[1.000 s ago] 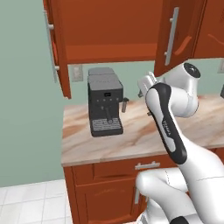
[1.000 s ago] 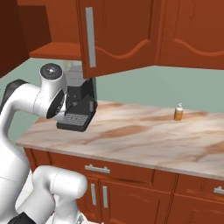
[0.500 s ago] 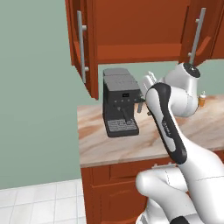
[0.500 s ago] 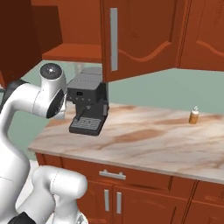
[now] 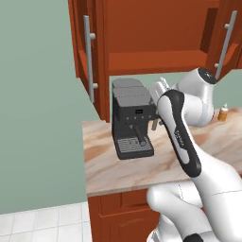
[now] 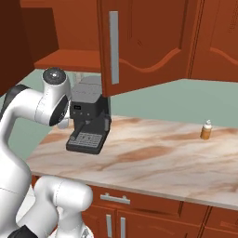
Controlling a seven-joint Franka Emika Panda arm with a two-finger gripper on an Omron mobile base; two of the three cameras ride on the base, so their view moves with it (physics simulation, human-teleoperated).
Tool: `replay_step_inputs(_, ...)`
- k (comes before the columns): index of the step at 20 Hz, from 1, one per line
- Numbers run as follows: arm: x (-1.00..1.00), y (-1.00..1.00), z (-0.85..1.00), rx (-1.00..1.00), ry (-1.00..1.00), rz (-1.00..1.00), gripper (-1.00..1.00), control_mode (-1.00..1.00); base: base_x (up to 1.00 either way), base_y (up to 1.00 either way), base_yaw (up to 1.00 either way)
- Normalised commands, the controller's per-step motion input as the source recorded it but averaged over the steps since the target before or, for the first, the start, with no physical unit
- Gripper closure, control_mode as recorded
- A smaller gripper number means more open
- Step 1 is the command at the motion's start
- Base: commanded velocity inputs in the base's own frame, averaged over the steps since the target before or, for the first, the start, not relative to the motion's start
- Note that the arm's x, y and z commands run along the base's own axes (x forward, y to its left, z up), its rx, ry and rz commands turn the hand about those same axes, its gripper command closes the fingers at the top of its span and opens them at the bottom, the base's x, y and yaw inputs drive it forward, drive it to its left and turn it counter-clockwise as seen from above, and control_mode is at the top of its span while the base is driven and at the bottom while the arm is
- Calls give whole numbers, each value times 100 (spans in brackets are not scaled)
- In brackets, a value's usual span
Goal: Close all open cabinet doors.
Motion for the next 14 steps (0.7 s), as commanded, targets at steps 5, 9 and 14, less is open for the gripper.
replay_step_inputs(5,0,0,0,0,0,0,-100,100,12,8,0)
replay_step_inputs(9,0,0,0,0,0,0,-100,100,6,6,0)
replay_step_inputs(14,0,0,0,0,0,0,-100,100,16,6,0)
